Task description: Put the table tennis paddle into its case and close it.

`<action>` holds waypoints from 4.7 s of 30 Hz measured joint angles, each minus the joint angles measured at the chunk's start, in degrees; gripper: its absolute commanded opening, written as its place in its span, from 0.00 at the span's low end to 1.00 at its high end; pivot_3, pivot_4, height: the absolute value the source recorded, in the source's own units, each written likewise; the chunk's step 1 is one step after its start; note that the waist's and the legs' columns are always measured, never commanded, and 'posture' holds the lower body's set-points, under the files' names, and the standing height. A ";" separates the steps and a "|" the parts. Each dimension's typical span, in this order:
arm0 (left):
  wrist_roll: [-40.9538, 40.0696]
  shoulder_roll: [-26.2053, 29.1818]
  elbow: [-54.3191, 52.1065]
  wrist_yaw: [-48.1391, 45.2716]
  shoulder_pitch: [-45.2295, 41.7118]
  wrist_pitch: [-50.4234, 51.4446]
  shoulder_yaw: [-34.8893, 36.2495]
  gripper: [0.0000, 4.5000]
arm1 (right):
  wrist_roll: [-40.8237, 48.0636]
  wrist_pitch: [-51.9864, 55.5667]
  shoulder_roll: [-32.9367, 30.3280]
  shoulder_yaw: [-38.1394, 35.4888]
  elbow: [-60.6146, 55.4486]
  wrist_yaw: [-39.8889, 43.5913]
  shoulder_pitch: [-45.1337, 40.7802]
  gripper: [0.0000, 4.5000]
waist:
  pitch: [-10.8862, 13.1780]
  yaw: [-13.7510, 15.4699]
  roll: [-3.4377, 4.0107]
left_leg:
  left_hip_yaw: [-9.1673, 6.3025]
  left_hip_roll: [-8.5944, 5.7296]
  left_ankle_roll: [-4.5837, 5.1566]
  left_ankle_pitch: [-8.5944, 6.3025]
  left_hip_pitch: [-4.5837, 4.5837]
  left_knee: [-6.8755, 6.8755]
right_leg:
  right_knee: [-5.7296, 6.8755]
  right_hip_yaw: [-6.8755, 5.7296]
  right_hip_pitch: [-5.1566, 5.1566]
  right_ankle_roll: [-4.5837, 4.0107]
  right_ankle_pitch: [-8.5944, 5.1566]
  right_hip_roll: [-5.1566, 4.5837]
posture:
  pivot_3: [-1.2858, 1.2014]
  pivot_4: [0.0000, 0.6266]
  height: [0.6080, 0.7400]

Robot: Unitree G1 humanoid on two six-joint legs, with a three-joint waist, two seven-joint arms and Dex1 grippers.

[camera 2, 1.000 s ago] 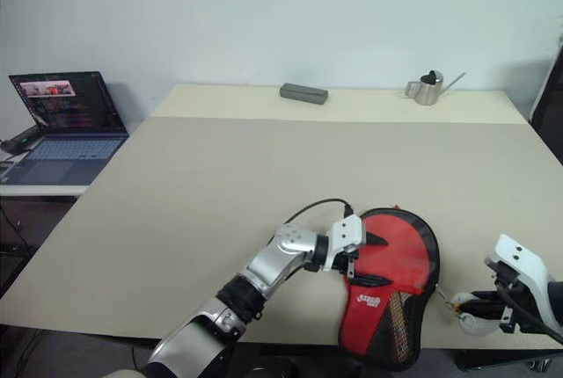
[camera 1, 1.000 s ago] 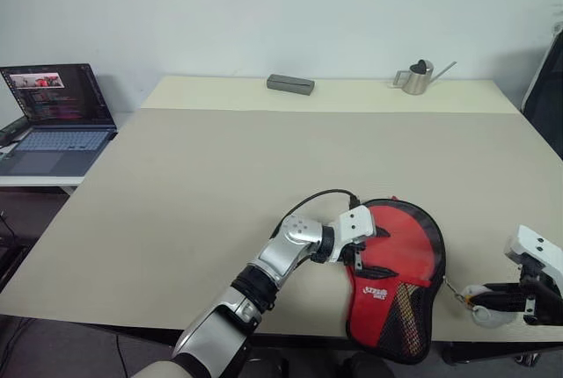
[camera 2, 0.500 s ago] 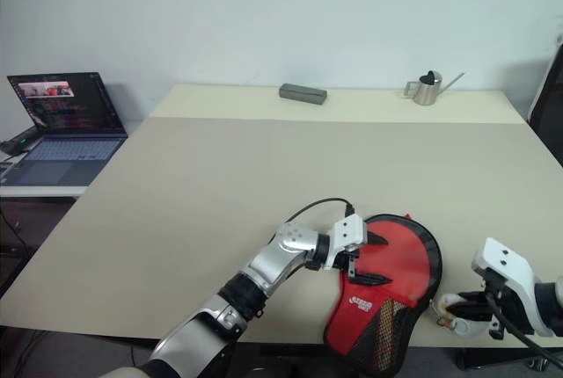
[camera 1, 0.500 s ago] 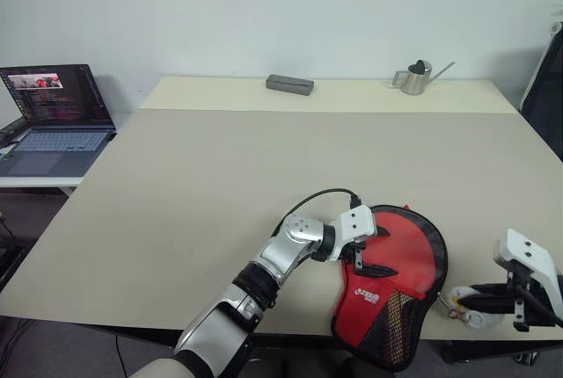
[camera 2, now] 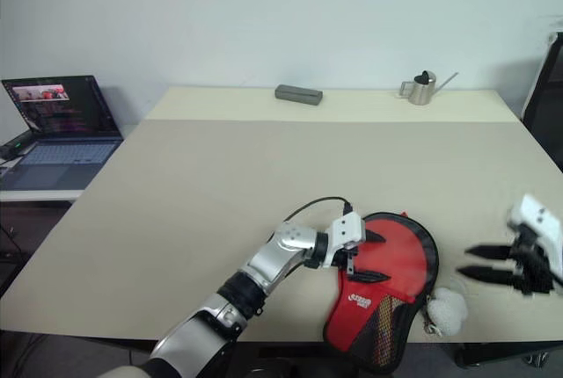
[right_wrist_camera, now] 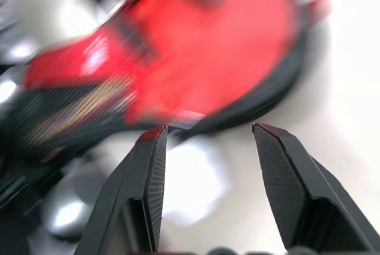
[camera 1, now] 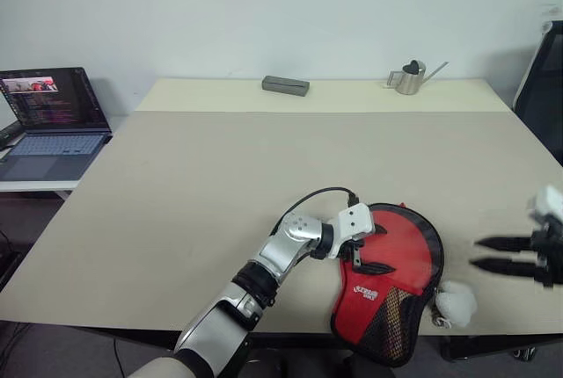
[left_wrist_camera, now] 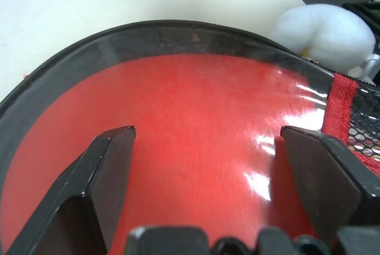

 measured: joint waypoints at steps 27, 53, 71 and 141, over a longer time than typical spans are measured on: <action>-17.54 26.68 -21.67 -17.48 -1.19 21.89 13.44 0.95 | -8.73 -0.53 18.76 24.52 21.87 -16.24 -24.26 0.55 | -0.03 -1.51 0.18 | 0.02 0.00 -0.26 0.16 -0.64 -0.07 | 0.09 0.09 -0.86 -0.49 0.25 0.03 | 0.52 0.24 1.00; -18.29 33.65 -26.54 -14.76 6.59 22.11 16.86 0.95 | -15.08 -6.26 27.97 33.48 25.09 -14.15 -36.57 0.01 | -0.01 -4.11 0.18 | 0.06 0.11 -0.29 0.18 -0.47 -0.09 | 0.34 0.22 -0.96 -0.66 0.37 0.09 | 0.52 0.24 1.00; -18.84 34.17 -28.19 -12.63 8.31 22.97 17.43 0.95 | -24.90 -22.12 38.22 36.84 50.53 -14.61 -52.86 0.01 | 0.01 -3.37 0.21 | 0.09 0.08 -0.36 0.22 -0.52 -0.15 | 0.26 0.23 -1.04 -0.67 0.37 0.08 | 0.52 0.24 1.00; 0.10 7.05 15.01 -8.76 -11.33 -9.80 6.73 0.95 | 6.22 10.03 16.09 6.25 -23.03 -16.86 0.41 0.99 | 0.06 -2.21 0.08 | 0.04 0.03 -0.08 0.09 -0.57 -0.01 | 0.27 0.05 -0.83 -0.59 0.36 0.06 | 0.52 0.24 1.00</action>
